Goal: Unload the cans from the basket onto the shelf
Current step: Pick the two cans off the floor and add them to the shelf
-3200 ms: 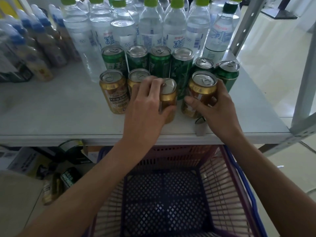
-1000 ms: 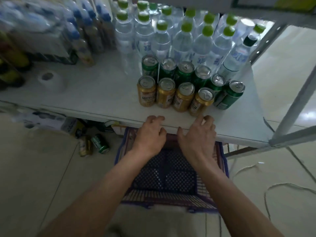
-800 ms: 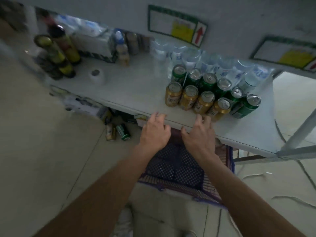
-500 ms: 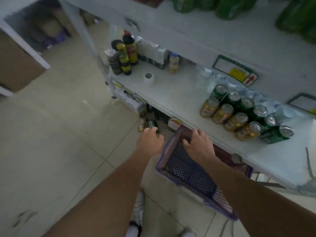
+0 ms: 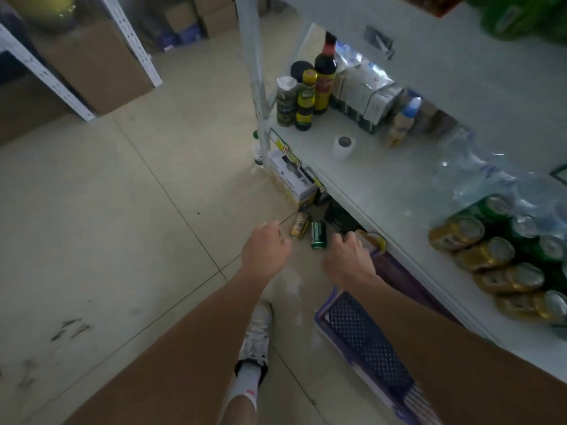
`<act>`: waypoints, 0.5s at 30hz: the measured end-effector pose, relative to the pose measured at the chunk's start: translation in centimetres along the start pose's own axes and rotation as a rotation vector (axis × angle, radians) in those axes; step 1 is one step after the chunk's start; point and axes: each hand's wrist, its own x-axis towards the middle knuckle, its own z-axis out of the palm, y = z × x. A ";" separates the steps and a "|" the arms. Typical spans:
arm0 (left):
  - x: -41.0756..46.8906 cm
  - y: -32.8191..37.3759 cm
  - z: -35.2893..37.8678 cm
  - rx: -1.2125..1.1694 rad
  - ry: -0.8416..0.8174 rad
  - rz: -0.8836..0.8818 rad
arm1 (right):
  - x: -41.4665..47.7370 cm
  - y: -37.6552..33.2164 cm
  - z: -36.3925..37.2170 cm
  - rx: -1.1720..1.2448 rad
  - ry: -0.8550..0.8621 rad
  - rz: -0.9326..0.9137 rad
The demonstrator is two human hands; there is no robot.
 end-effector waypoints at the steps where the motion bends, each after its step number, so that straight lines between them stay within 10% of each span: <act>1: 1.0 -0.7 0.6 0.003 -0.008 -0.020 | 1.2 -0.2 0.9 0.004 -0.021 0.022; 15: 17.0 -11.3 18.5 -0.048 -0.206 -0.145 | 20.9 0.7 16.1 0.033 -0.141 0.220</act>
